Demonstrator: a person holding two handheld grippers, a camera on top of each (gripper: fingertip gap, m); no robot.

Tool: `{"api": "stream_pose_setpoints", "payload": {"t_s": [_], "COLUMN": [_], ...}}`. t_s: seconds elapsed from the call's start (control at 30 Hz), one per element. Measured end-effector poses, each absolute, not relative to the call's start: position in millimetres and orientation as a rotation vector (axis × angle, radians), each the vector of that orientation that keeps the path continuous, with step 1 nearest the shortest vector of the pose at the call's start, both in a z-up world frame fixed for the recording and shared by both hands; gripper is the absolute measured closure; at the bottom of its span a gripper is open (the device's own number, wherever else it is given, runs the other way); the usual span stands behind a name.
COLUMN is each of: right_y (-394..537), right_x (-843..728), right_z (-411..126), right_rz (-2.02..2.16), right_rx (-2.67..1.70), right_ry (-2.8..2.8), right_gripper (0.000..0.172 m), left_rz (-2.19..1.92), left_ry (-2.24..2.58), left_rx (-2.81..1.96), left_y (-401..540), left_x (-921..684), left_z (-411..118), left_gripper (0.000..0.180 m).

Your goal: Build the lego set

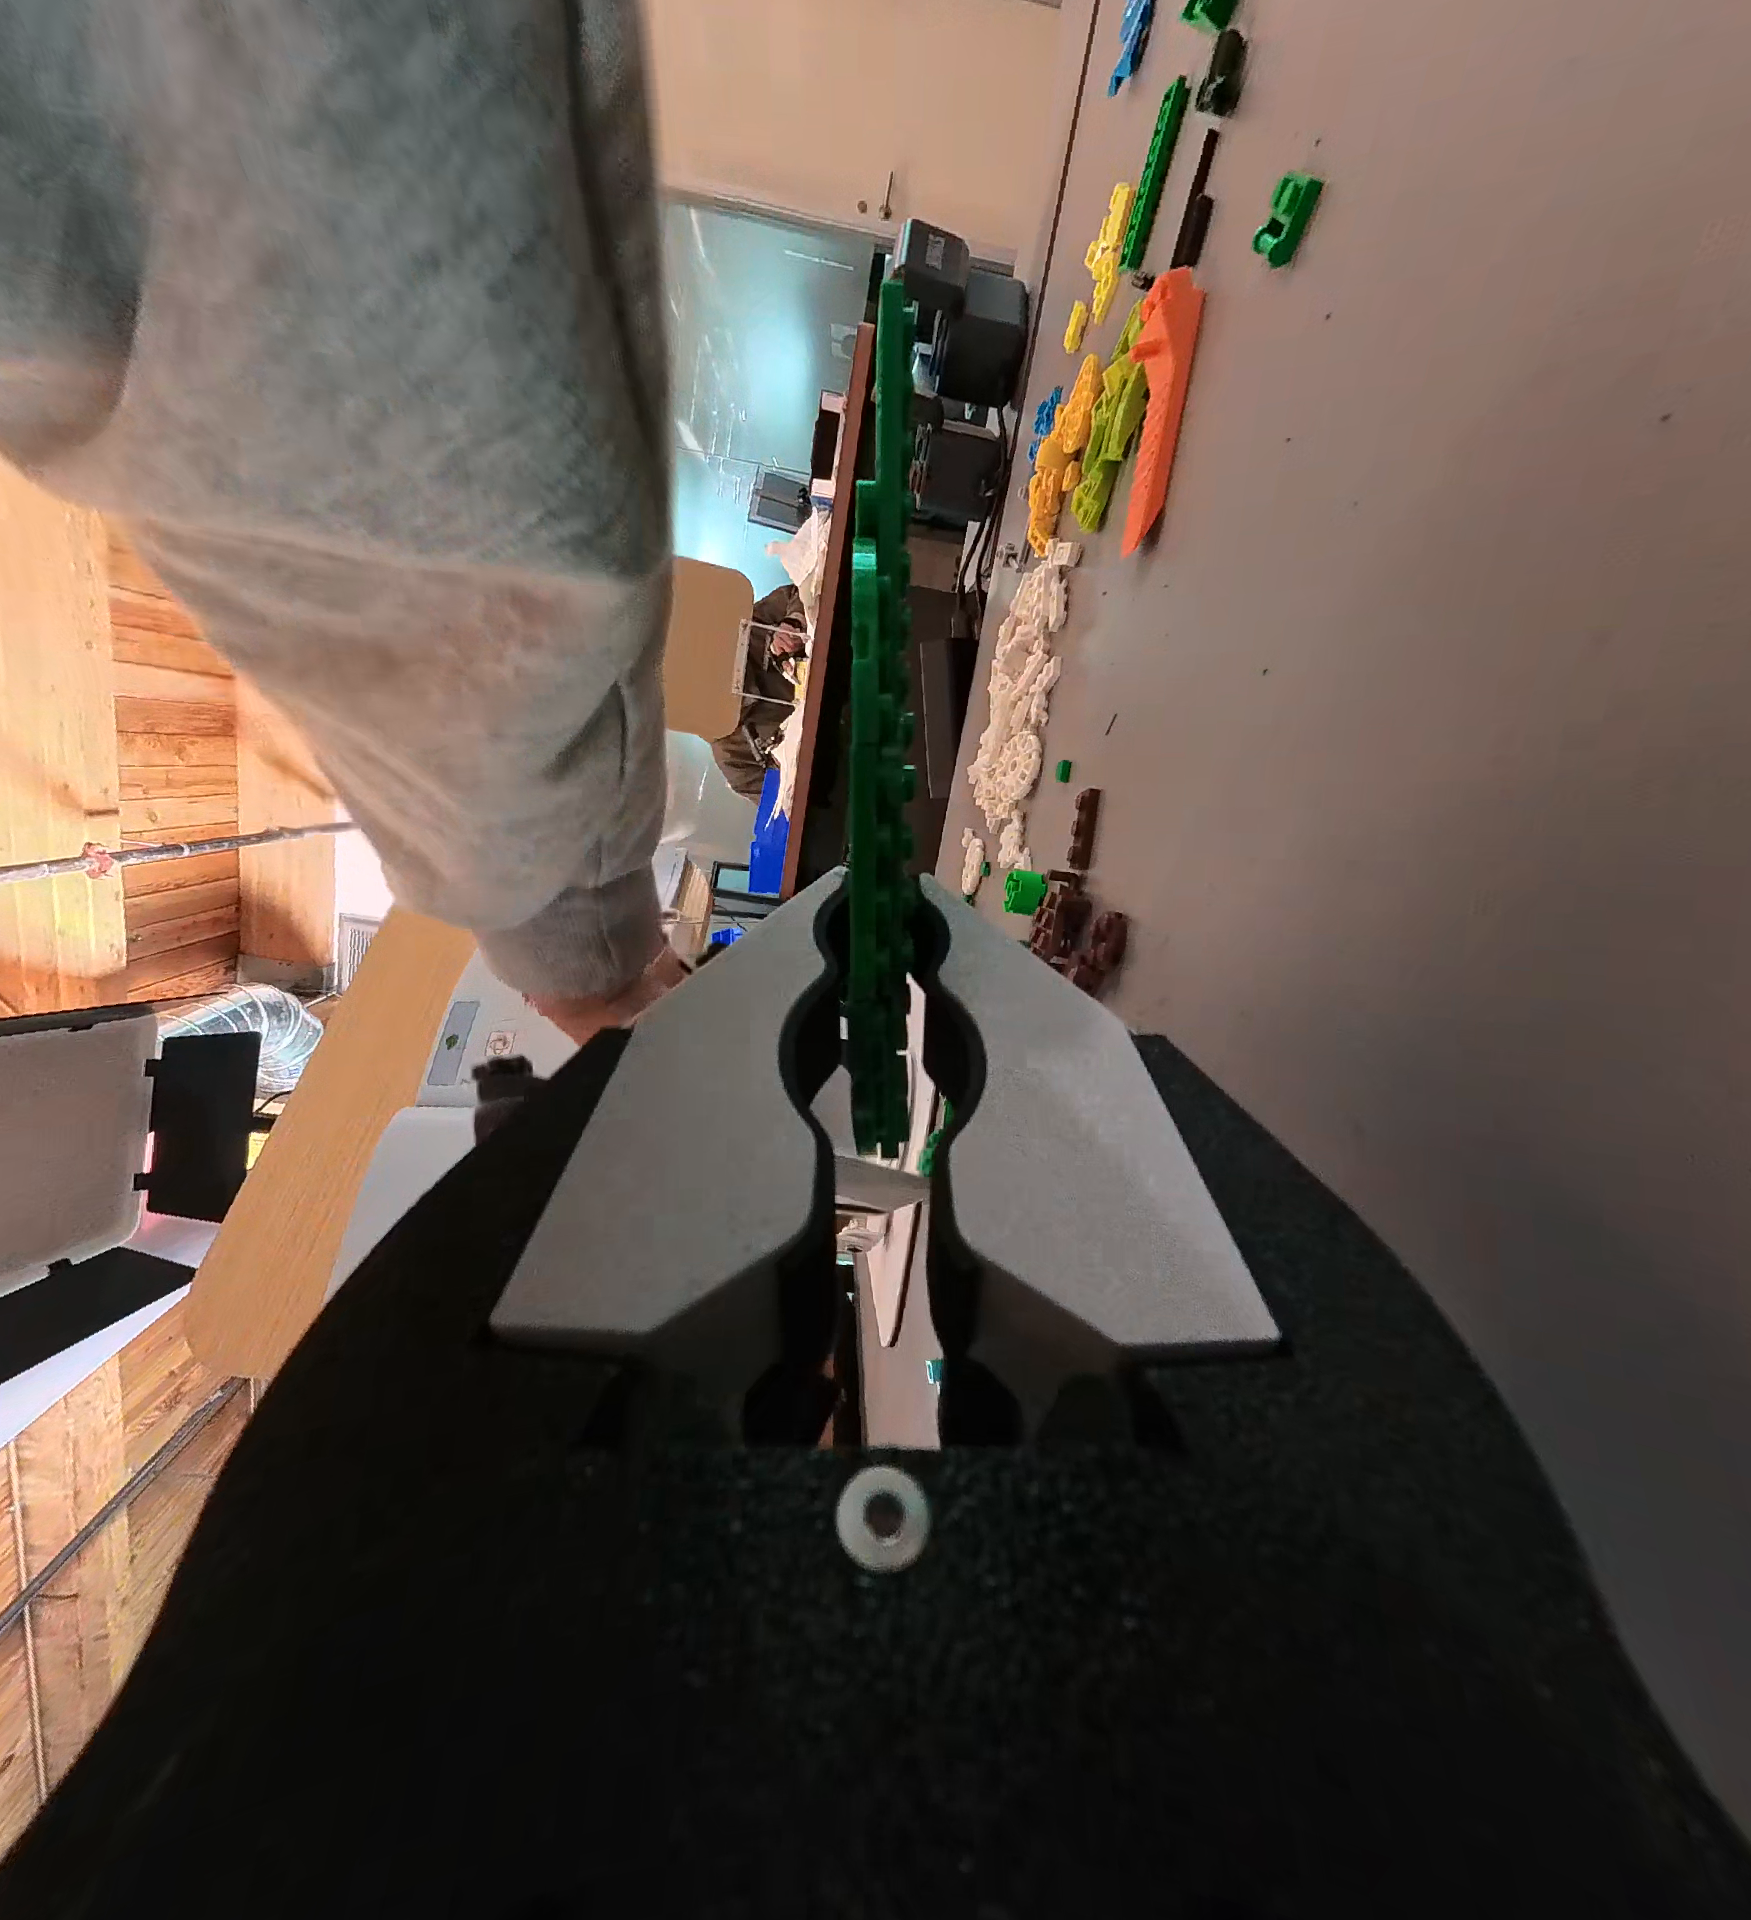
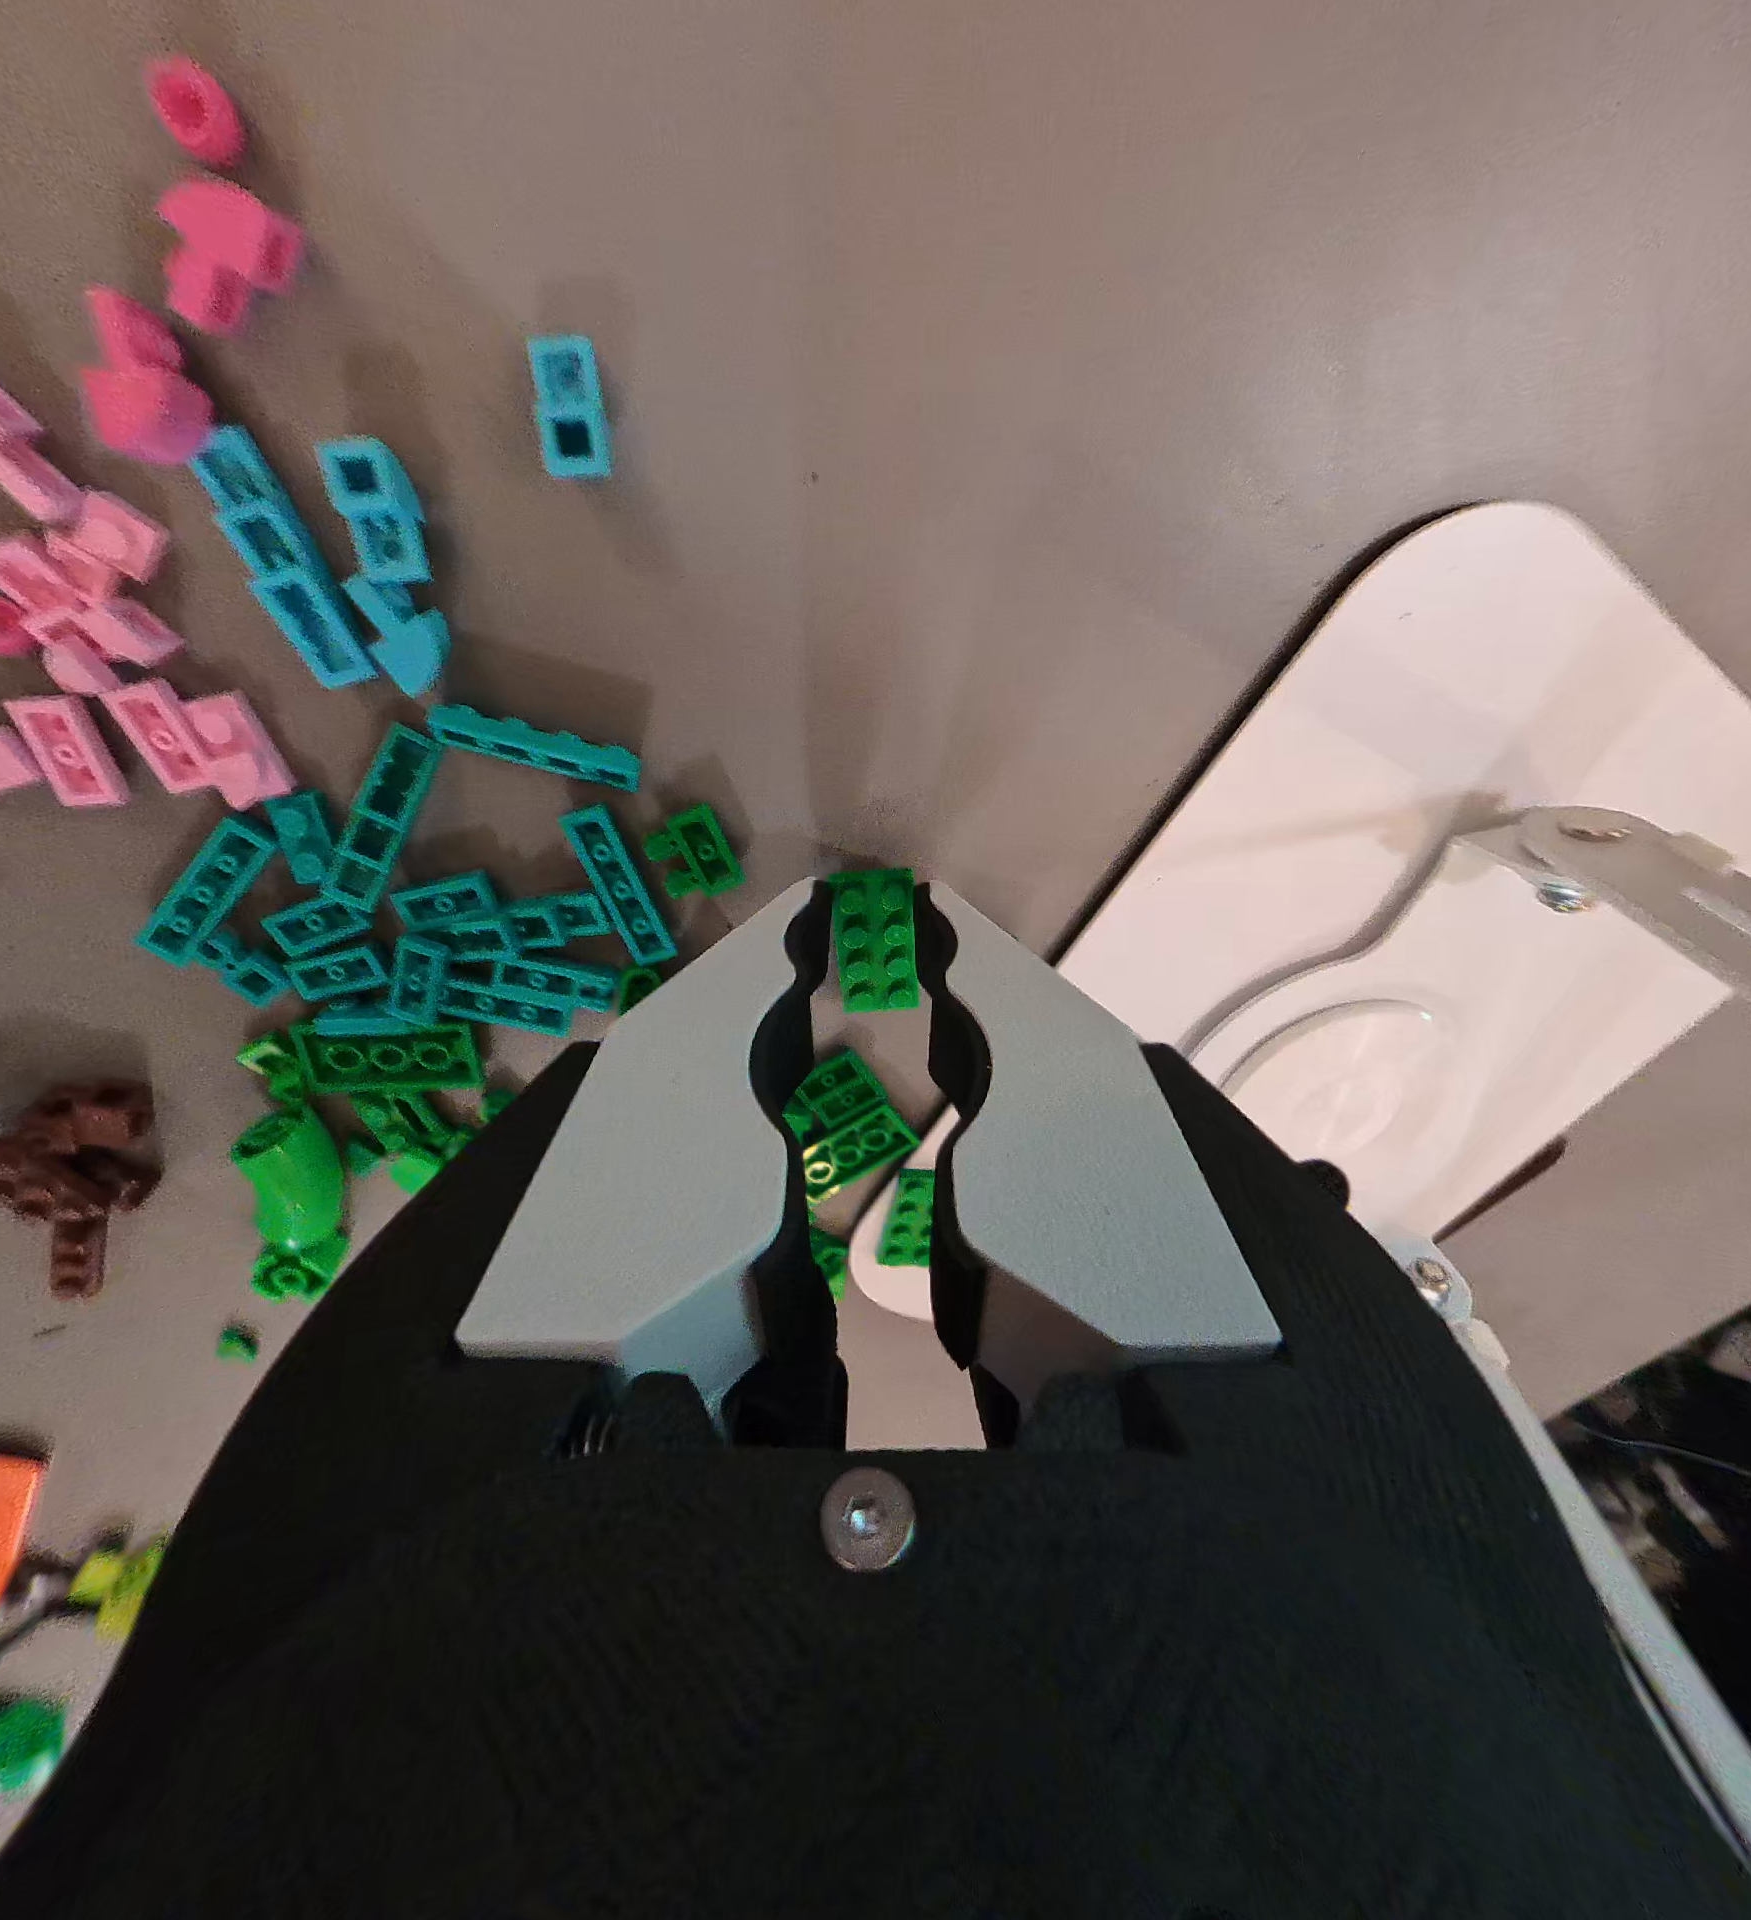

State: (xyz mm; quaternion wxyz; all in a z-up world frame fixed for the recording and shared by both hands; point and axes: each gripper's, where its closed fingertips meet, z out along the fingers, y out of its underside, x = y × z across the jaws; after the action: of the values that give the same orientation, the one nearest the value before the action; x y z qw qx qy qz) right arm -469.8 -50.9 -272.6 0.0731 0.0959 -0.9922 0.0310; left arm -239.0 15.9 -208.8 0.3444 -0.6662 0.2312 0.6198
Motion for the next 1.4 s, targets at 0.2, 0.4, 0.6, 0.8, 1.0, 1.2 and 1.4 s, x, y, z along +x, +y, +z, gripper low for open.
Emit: {"api": "stream_pose_setpoints", "payload": {"t_s": [0.2,0.4,0.6,0.8,1.0,1.2,1.4], "right_y": [-68,-31,0,14,14,19,33], "right_x": [-403,-295,-235,-218,-218,-215,-208], "right_z": [-191,-116,-128,-139,-146,-149,-152], "right_rz": [0.955,1.653,1.755,1.824,1.816,1.826,1.816], "right_rx": [0.077,-0.169,-0.336,-0.440,-0.439,-0.423,-0.410], "right_ry": [-2.754,-2.465,-2.351,-2.230,-2.174,-2.148,-2.115], "right_gripper": [0.157,0.157,0.157,0.157,0.157,0.157,0.157], "left_rz": [1.627,1.610,1.610,1.591,1.580,1.535,1.534], "left_ry": [0.532,0.405,0.439,0.439,0.442,0.400,0.400], "left_rx": [-1.747,-1.775,-1.790,-1.780,-1.763,-1.753,-1.740], "left_y": [10,2,3,4,4,3,2], "left_x": [-247,-258,-254,-252,-250,-250,-249], "left_z": [-205,-201,-204,-203,-201,-198,-196], "left_gripper": [0.174,0.174,0.175,0.175,0.175,0.175,0.175]}}
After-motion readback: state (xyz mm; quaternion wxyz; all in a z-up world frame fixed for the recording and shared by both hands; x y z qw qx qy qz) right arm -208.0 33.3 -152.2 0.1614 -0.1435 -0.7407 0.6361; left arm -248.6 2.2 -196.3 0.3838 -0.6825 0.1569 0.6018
